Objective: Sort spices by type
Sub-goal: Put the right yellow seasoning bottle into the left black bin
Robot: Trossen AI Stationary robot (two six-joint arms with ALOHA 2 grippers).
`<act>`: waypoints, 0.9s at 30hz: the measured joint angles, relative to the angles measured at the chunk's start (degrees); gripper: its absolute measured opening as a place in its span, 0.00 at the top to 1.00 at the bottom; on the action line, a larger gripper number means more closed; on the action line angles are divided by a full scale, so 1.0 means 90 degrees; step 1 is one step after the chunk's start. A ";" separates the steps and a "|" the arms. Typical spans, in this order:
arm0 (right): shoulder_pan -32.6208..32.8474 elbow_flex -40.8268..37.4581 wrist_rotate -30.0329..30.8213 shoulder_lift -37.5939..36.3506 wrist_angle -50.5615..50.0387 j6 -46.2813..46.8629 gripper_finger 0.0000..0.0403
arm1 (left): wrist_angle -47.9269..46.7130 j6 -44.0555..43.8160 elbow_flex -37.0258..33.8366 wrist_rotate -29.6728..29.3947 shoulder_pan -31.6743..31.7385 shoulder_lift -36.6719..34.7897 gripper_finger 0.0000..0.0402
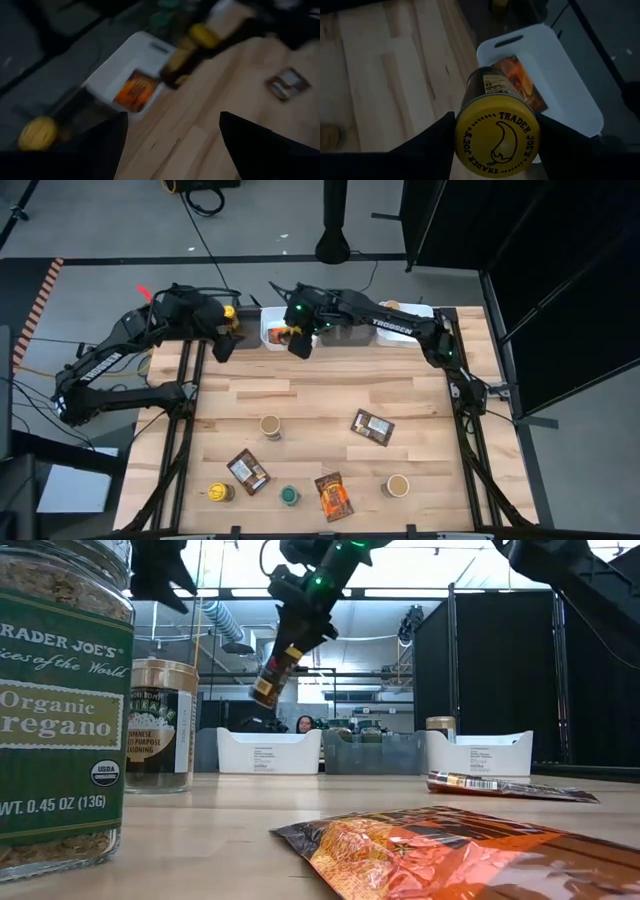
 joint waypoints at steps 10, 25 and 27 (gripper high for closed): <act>0.0000 0.0118 0.0122 -0.0450 -0.0054 -0.0143 0.41 | 0.2496 0.0916 -0.1177 0.1577 -0.0002 0.0147 0.20; 0.0235 0.0110 0.0029 -0.0458 0.0095 -0.0307 0.41 | 0.4005 0.1406 -0.1376 0.2127 -0.0014 0.1245 0.20; 0.0242 0.0110 0.0029 -0.0458 0.0157 -0.0307 0.41 | 0.4143 0.1448 -0.1376 0.2144 -0.0014 0.1242 0.20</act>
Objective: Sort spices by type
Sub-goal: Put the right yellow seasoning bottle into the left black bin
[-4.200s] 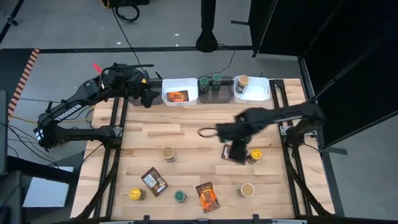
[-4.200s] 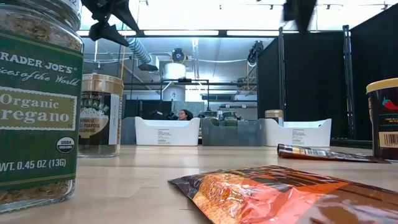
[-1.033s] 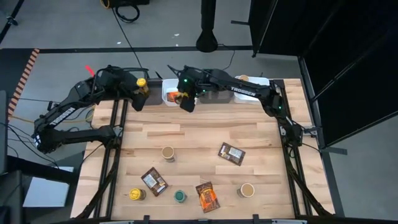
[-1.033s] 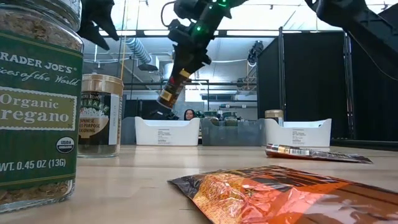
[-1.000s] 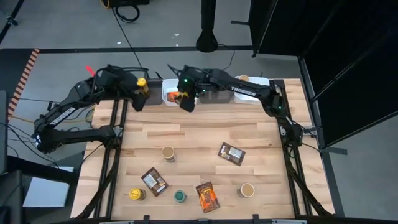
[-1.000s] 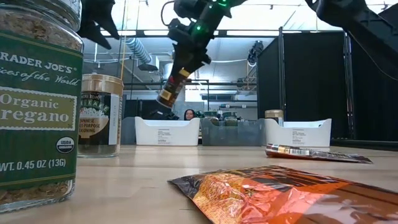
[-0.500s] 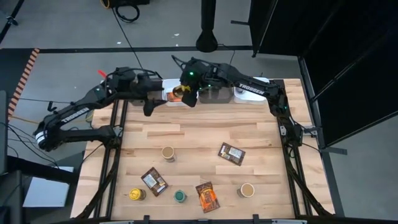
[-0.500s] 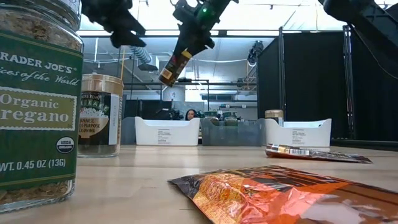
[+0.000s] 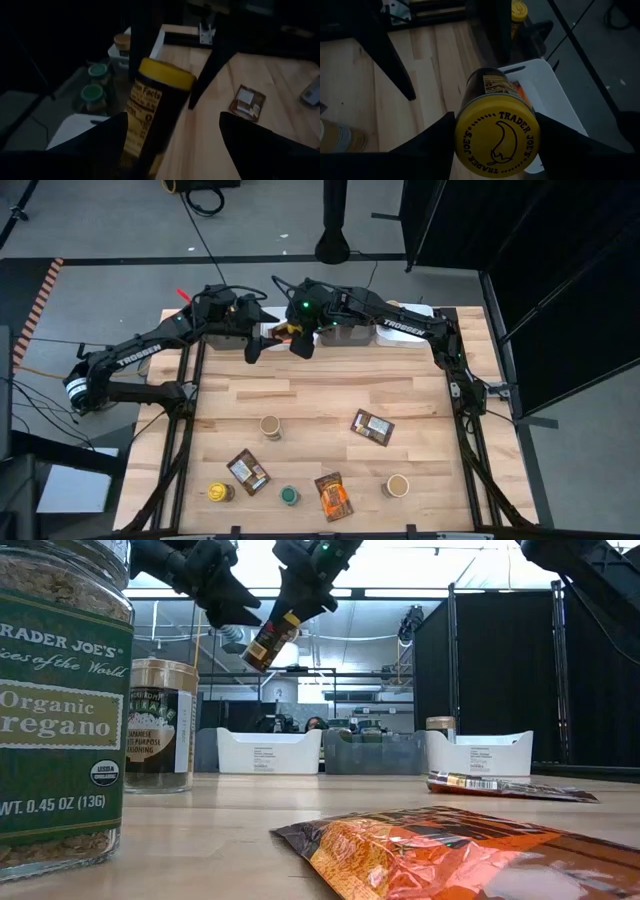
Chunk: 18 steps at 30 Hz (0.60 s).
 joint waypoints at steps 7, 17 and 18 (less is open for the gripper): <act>0.0006 -0.0002 -0.0096 0.0000 0.0176 -0.0032 0.41 | 0.0059 0.0291 0.0002 0.0215 -0.0005 0.0159 0.20; 0.0080 -0.0005 -0.0175 0.0000 0.0257 -0.0049 0.41 | 0.0569 0.0295 0.0007 0.0113 -0.0100 0.0512 0.20; 0.0090 -0.0005 -0.0175 0.0000 0.0276 -0.0049 0.41 | 0.0664 0.0296 0.0010 0.0109 -0.0128 0.0536 0.20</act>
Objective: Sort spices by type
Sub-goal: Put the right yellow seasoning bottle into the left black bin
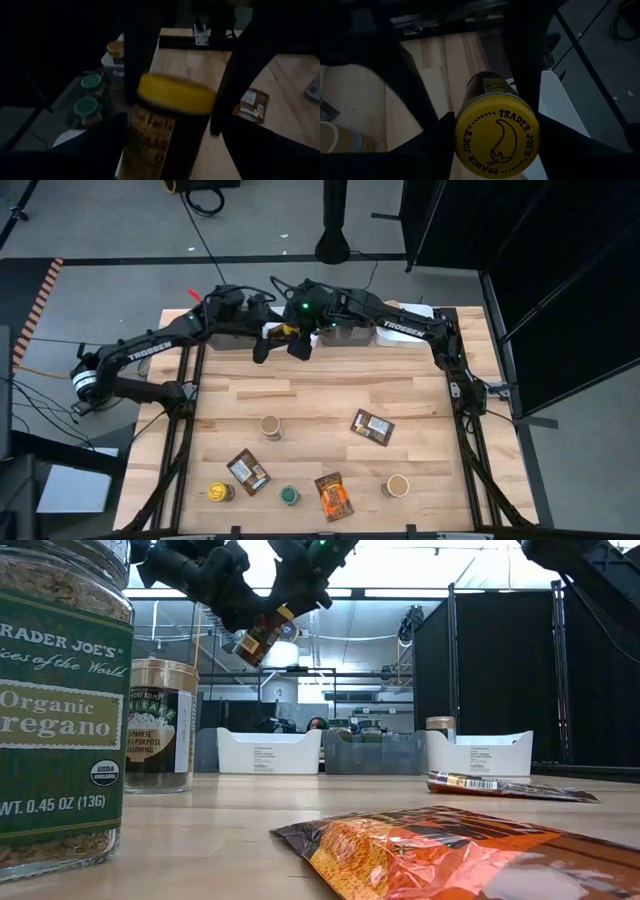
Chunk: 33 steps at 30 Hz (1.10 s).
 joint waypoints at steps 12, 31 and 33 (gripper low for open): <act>0.0099 0.0000 -0.0083 0.0000 0.0066 -0.0045 0.41 | -0.0112 0.0001 0.0000 0.0056 -0.0238 0.0395 0.32; -0.0079 0.0000 0.0114 -0.0447 -0.0032 -0.0142 0.35 | -0.0216 -0.0566 0.0000 -0.0903 -0.0118 0.0399 0.51; -0.0147 0.0002 0.0126 -0.0669 -0.0047 -0.0149 0.37 | -0.0192 -0.0714 0.0000 -0.1259 -0.0046 0.0399 0.51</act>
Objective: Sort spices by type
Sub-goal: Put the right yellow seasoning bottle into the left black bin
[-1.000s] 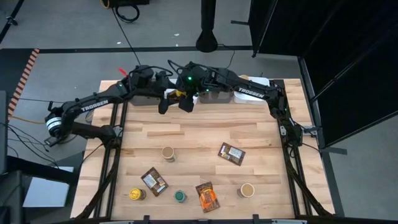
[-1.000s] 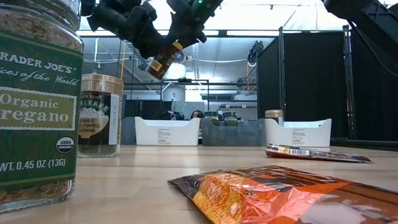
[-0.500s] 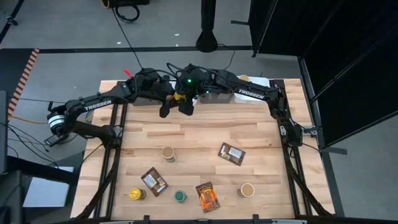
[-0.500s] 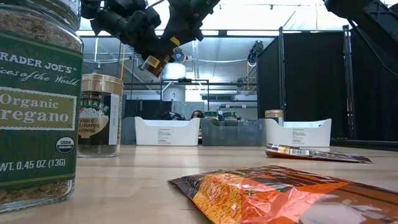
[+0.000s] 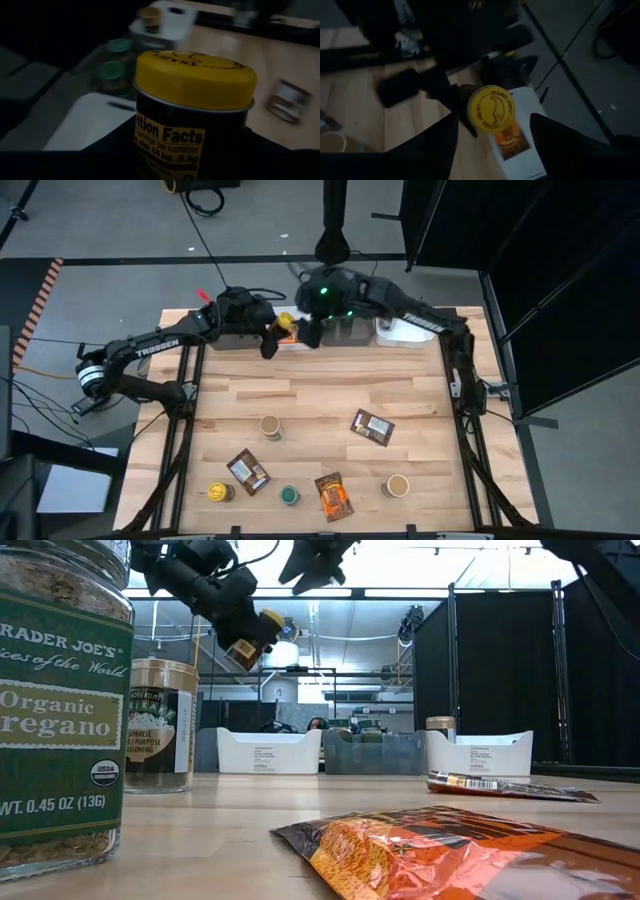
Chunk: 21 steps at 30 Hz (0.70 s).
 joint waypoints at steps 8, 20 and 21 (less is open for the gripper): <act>-0.0104 0.0001 0.0238 -0.0744 -0.0254 -0.0016 0.45 | 0.1029 -0.1417 -0.0061 -0.2330 0.0440 -0.0068 0.51; -0.0021 0.0001 0.0218 -0.1128 -0.0739 0.0005 0.46 | 0.4120 -0.1486 -0.2448 -0.5078 0.0335 -0.1010 0.51; -0.0007 0.0001 0.0218 -0.1128 -0.0780 0.0014 0.46 | 0.4418 -0.1489 -0.2616 -0.5270 0.0300 -0.1037 0.51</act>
